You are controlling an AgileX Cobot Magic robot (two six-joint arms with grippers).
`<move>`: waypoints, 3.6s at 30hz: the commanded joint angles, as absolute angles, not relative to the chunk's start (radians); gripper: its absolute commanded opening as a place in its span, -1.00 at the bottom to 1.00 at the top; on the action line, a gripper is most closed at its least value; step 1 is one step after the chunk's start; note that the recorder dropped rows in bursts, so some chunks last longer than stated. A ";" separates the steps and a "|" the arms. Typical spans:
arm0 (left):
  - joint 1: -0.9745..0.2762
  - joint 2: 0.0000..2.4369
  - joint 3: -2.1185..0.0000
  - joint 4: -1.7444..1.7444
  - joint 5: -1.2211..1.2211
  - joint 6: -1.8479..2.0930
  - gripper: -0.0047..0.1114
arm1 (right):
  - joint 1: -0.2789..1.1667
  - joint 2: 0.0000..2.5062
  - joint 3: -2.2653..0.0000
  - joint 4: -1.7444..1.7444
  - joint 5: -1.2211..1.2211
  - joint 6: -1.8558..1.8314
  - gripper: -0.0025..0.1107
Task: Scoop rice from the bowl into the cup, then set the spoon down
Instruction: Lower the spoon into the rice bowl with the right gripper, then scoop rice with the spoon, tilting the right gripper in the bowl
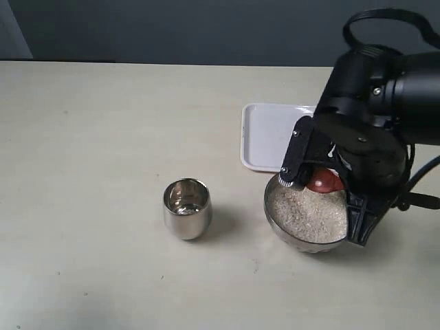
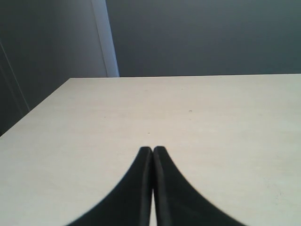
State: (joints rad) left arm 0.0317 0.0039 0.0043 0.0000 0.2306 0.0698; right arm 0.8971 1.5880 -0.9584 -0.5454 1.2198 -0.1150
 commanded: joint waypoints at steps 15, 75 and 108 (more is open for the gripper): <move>0.028 0.000 0.000 -0.006 0.217 0.067 -0.91 | 0.990 1.720 -0.963 -0.619 1.221 0.031 -0.97; 0.028 0.000 0.000 -0.006 0.217 0.067 -0.91 | 0.907 1.572 -0.963 -0.331 1.123 0.024 -0.97; 0.028 0.000 0.000 -0.006 0.217 0.067 -0.91 | 0.806 1.533 -0.963 -0.233 1.107 0.034 -0.97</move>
State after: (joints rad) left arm 0.0317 0.0039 0.0043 0.0000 0.2306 0.0698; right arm 0.8407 1.5683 -0.9584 -0.2488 1.1209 0.0355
